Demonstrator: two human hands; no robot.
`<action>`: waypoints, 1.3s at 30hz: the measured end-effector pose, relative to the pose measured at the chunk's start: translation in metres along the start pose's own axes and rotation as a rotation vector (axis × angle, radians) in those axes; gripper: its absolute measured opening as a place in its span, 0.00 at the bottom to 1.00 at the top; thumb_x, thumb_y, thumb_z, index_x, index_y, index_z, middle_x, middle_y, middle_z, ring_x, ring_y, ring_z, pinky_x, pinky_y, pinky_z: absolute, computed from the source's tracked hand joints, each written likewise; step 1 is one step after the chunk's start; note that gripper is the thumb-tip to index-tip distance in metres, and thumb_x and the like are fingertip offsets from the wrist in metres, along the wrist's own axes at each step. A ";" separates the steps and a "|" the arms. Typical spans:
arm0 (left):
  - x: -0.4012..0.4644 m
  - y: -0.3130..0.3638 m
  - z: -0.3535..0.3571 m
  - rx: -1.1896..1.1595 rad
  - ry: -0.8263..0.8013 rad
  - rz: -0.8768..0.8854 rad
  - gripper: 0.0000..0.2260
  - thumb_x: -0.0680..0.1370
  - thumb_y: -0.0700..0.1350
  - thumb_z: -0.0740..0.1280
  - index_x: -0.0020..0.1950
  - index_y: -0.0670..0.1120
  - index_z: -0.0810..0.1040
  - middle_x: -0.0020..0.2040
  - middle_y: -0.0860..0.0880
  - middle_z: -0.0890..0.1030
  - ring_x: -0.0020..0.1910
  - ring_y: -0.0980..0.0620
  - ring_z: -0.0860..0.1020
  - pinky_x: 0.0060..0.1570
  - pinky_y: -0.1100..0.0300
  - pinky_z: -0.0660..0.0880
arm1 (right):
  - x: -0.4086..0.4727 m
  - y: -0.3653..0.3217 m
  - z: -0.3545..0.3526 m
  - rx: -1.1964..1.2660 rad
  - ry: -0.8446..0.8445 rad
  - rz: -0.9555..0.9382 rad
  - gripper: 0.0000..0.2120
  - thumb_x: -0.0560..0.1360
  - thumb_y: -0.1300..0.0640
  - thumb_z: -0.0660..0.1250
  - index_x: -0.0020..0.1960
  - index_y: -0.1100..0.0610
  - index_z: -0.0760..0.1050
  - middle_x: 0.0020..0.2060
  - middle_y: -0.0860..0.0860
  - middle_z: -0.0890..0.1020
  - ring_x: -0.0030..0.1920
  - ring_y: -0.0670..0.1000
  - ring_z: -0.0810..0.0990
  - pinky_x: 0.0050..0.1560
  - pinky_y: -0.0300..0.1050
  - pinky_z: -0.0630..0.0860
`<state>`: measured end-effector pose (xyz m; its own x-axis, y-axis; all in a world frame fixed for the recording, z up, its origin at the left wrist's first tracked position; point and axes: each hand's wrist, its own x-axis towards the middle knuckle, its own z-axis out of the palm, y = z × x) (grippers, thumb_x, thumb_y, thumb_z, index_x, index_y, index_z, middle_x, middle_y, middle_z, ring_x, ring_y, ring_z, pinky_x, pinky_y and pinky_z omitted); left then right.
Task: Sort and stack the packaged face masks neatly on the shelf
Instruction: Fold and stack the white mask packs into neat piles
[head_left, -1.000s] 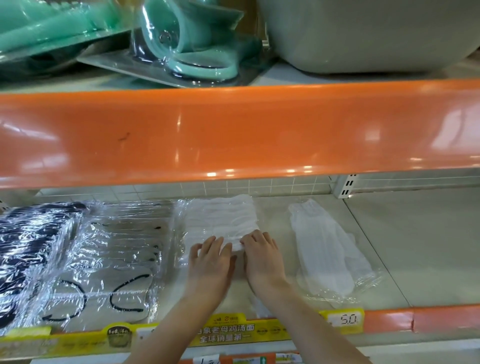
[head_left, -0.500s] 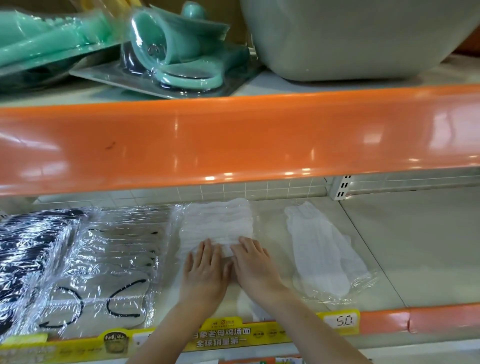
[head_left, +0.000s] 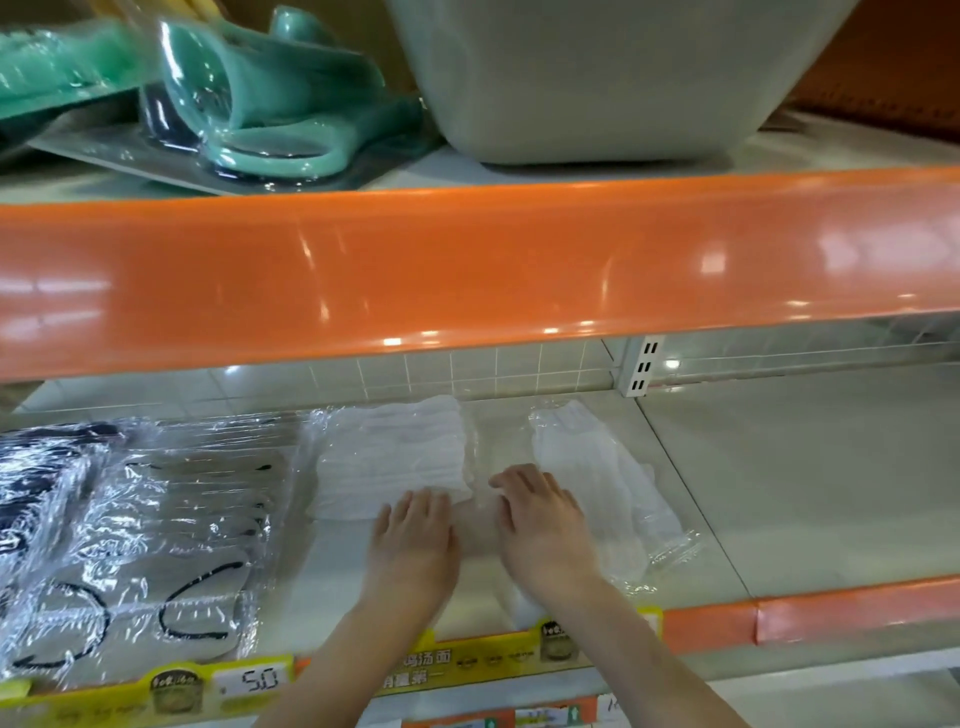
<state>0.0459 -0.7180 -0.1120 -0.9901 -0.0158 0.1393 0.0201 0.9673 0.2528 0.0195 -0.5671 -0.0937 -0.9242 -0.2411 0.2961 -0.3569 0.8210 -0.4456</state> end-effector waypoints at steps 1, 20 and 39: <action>-0.002 0.010 0.002 -0.029 0.022 0.052 0.17 0.68 0.48 0.56 0.47 0.45 0.82 0.45 0.49 0.83 0.43 0.47 0.82 0.41 0.54 0.78 | -0.003 0.007 -0.005 -0.030 0.007 0.037 0.11 0.73 0.58 0.63 0.53 0.54 0.79 0.50 0.48 0.79 0.49 0.54 0.79 0.46 0.48 0.73; -0.001 0.100 0.042 -0.123 -0.073 0.334 0.19 0.71 0.48 0.56 0.51 0.49 0.84 0.52 0.51 0.84 0.54 0.52 0.82 0.50 0.60 0.78 | -0.041 0.075 -0.018 -0.130 0.062 0.386 0.27 0.79 0.48 0.61 0.72 0.59 0.61 0.69 0.54 0.68 0.69 0.57 0.64 0.67 0.52 0.63; 0.005 0.102 0.001 -1.309 -0.159 -0.312 0.21 0.78 0.62 0.60 0.47 0.44 0.77 0.40 0.49 0.82 0.43 0.52 0.80 0.47 0.57 0.75 | -0.048 0.045 -0.038 0.428 0.028 -0.135 0.20 0.79 0.45 0.51 0.60 0.52 0.78 0.56 0.42 0.79 0.57 0.37 0.72 0.58 0.35 0.68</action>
<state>0.0433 -0.6192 -0.0861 -0.9811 -0.0730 -0.1792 -0.1782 -0.0212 0.9838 0.0527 -0.4989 -0.0956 -0.8637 -0.3126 0.3954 -0.5033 0.4934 -0.7094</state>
